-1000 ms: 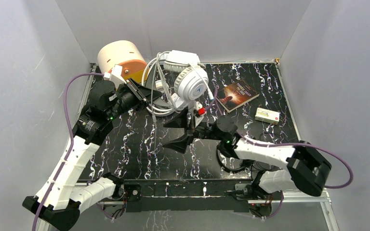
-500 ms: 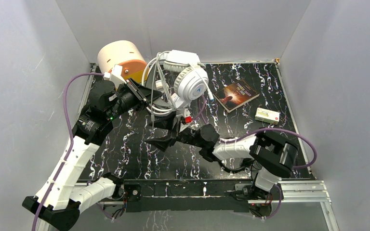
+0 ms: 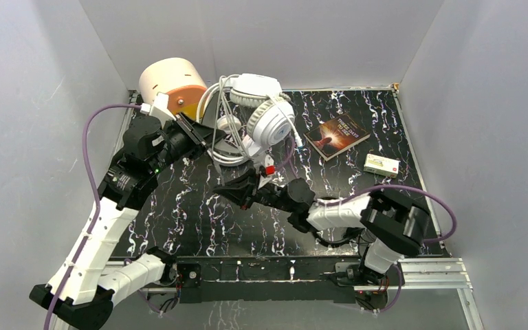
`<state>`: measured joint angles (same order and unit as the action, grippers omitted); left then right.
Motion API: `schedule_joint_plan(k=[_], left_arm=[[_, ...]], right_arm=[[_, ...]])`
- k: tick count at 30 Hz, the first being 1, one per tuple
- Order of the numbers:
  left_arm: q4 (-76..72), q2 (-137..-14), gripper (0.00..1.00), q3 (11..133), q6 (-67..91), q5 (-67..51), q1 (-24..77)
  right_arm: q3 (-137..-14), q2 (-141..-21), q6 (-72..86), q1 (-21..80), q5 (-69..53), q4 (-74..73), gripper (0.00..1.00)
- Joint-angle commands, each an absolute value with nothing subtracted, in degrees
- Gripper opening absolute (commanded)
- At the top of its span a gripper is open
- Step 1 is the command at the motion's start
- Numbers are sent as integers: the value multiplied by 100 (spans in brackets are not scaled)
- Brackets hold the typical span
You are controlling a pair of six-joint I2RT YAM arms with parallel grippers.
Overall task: Wrap the headphones
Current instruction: Wrap the headphones cable around the headphones.
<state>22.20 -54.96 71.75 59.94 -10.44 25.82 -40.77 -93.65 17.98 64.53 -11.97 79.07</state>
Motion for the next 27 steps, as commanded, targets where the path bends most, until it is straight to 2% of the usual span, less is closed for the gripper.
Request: schedule_joint_plan(k=[1, 4, 10, 11, 13, 15, 17, 20, 23, 27], left_arm=[[1835, -5196, 0, 7608, 5773, -525, 2566], [2183, -5343, 0, 7897, 5412, -116, 2566], [2183, -5329, 0, 7815, 5224, -79, 2566], [2059, -5355, 0, 7751, 5220, -406, 2566], [1639, -5336, 0, 7590, 5271, -1120, 2566], [1370, -5371, 0, 7455, 5221, -1846, 2566], [1103, -5414, 0, 7273, 5076, -2672, 2569], [709, -5371, 0, 6983, 4872, -3833, 2558], [620, -5427, 0, 6831, 4710, -4890, 2562], [1561, -5466, 0, 6923, 4026, -5033, 2558]], right_arm=[[-3624, -8467, 1974, 6469, -1640, 7193, 0], [-3232, -7569, 2132, 6467, -1902, 5953, 0], [-2593, -5876, 2169, 6450, -1792, 3689, 0], [-2444, -5131, 2135, 6279, -1560, 2864, 0], [-2570, -4968, 2018, 5860, -2003, 2360, 0], [-2915, -4989, 1865, 5165, -2994, 1849, 0], [-3373, -5086, 1482, 4499, -3636, 845, 0], [-3781, -5183, 1066, 3626, -3869, -218, 0], [-3877, -5255, 966, 3075, -4271, -386, 0], [-3966, -5228, 1080, 3054, -3980, -174, 7]])
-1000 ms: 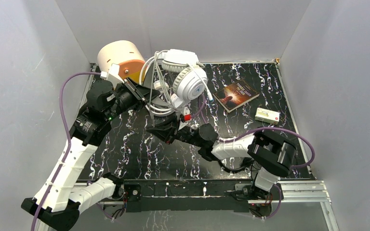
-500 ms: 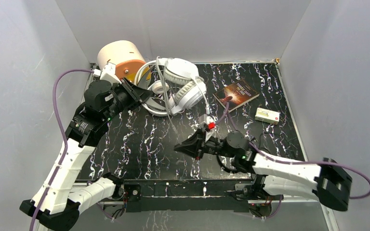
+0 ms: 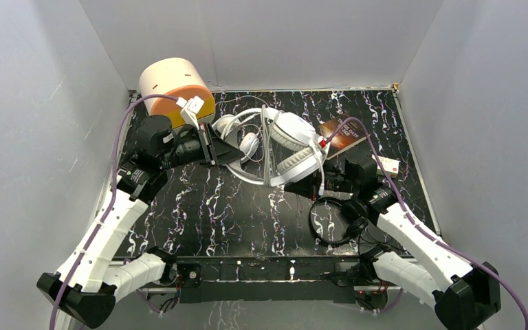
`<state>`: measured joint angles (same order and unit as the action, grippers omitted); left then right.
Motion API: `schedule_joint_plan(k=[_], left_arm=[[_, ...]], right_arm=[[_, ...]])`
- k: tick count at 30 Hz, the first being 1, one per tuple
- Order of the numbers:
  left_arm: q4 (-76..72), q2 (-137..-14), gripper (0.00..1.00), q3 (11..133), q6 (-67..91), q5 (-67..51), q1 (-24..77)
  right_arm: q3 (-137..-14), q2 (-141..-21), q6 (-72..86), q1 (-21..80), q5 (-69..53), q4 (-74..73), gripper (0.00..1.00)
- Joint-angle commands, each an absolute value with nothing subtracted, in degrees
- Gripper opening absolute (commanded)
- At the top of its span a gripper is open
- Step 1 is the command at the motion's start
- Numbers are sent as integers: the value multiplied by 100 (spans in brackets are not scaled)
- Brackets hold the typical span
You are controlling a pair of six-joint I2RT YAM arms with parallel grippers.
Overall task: Wrap the headphones
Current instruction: Wrap the headphones cable around the headphones.
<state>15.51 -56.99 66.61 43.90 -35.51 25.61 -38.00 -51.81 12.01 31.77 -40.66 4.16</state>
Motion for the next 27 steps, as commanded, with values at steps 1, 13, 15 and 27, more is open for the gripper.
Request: schedule_joint_plan(k=[1, 13, 15, 27], left_arm=[[1796, -5467, 0, 6925, 3871, -4927, 2558], [1790, -5414, 0, 6297, 4966, -3534, 2560], [1757, -5317, 0, 6198, 5168, -3259, 2558], [1709, -5054, 0, 5842, 5909, -1390, 2558]], right_arm=[[-3974, -5246, 1204, 3060, -3938, 7, 9], [-3647, -6186, 3606, 3339, -2839, 2057, 25], [-3645, -6365, 3620, 3445, -2767, 2081, 30], [-3964, -6930, 3688, 3639, -2885, 856, 63]])
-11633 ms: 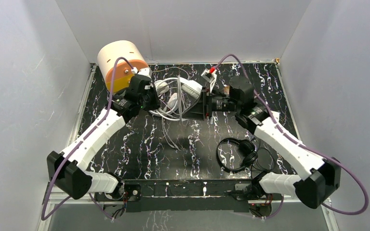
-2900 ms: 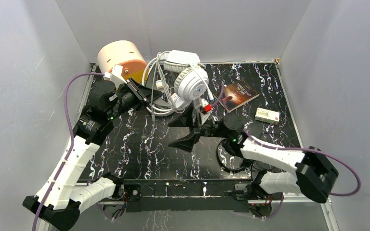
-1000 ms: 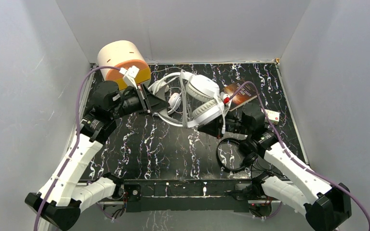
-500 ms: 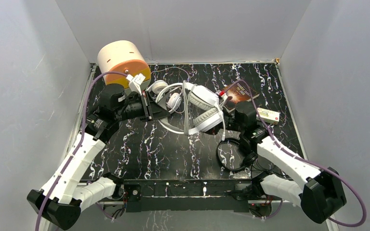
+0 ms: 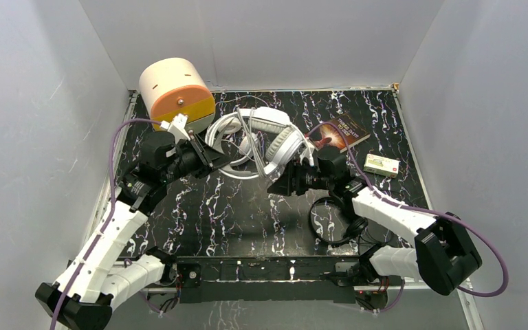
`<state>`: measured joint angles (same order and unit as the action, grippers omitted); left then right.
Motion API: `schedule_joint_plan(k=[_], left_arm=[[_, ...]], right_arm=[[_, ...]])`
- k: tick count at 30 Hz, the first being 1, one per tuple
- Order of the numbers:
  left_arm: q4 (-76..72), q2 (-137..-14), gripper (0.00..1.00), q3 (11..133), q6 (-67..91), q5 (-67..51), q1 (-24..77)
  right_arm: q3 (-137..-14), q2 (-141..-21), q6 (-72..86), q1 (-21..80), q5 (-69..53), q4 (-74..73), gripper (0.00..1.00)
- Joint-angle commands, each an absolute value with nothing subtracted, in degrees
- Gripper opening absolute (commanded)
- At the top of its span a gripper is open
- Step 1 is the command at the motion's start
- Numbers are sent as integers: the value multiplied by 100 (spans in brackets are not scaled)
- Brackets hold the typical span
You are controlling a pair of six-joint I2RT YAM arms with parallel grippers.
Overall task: Wrap the headphones
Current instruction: Wrap the headphones cable around the headphones.
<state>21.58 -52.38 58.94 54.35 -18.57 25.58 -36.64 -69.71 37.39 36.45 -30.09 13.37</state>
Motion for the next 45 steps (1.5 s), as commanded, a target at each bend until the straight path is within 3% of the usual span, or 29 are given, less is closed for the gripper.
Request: schedule_joint_plan(k=[1, 4, 8, 13, 16, 22, 25, 31, 45], left_arm=[[1740, -5054, 0, 5829, 5911, -1275, 2562], [1792, -5054, 0, 5826, 5867, -1008, 2564], [1824, -5079, 0, 5853, 5731, -891, 2558], [1804, -5067, 0, 5743, 5571, -983, 2559], [1682, -5018, 0, 5651, 5511, -1125, 2558], [1660, -5020, 0, 5663, 5132, -1221, 2558], [1648, -5089, 0, 5733, 4895, -1184, 2558], [1291, -5176, 0, 5717, 4737, -1291, 2558], [944, -5253, 0, 5655, 4916, -1608, 2558]], right_arm=[[-4025, -6926, 3637, 3634, -2771, 628, 67], [-4151, -6971, 3467, 3587, -2712, 28, 75], [-3987, -6966, 3682, 3353, -3012, -304, 78], [-3352, -6902, 5180, 2656, -4118, 1133, 80], [-3396, -7095, 5981, 2532, -4171, 1517, 86], [-4753, -8232, 7005, 2582, -3988, -1525, 92], [-5027, -8531, 7281, 2674, -4184, -2116, 94], [-4297, -8364, 9229, 3279, -4557, -498, 94], [-4374, -8382, 10435, 4064, -4335, 138, 93]])
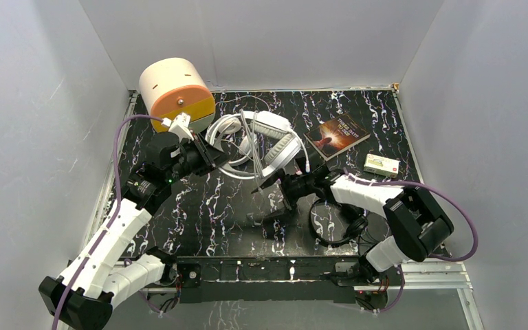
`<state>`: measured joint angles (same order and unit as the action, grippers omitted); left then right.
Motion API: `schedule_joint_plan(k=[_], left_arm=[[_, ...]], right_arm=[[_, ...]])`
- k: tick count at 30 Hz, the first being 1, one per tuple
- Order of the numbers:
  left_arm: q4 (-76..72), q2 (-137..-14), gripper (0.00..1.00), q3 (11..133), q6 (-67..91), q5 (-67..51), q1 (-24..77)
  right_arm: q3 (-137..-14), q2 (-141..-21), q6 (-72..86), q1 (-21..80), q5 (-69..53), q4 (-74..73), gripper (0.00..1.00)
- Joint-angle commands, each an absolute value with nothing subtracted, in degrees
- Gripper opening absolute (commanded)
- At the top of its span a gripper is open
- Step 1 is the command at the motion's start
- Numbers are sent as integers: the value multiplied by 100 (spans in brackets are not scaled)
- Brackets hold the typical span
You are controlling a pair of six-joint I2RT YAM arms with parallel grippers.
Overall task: Wrap the headphones
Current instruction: Wrap the headphones cable around the headphones.
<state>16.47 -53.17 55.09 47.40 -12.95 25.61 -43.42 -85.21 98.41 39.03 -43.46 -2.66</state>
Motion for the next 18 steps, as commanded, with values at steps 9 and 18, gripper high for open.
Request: schedule_joint_plan(k=[9, 18], left_arm=[[937, -5256, 0, 5746, 4942, -1687, 2558], [866, -5206, 0, 5773, 5063, -1864, 2558]], right_arm=[[-4049, -7902, 10790, 4183, -3884, 185, 75], [-3969, -7958, 10929, 4255, -3838, 593, 64]])
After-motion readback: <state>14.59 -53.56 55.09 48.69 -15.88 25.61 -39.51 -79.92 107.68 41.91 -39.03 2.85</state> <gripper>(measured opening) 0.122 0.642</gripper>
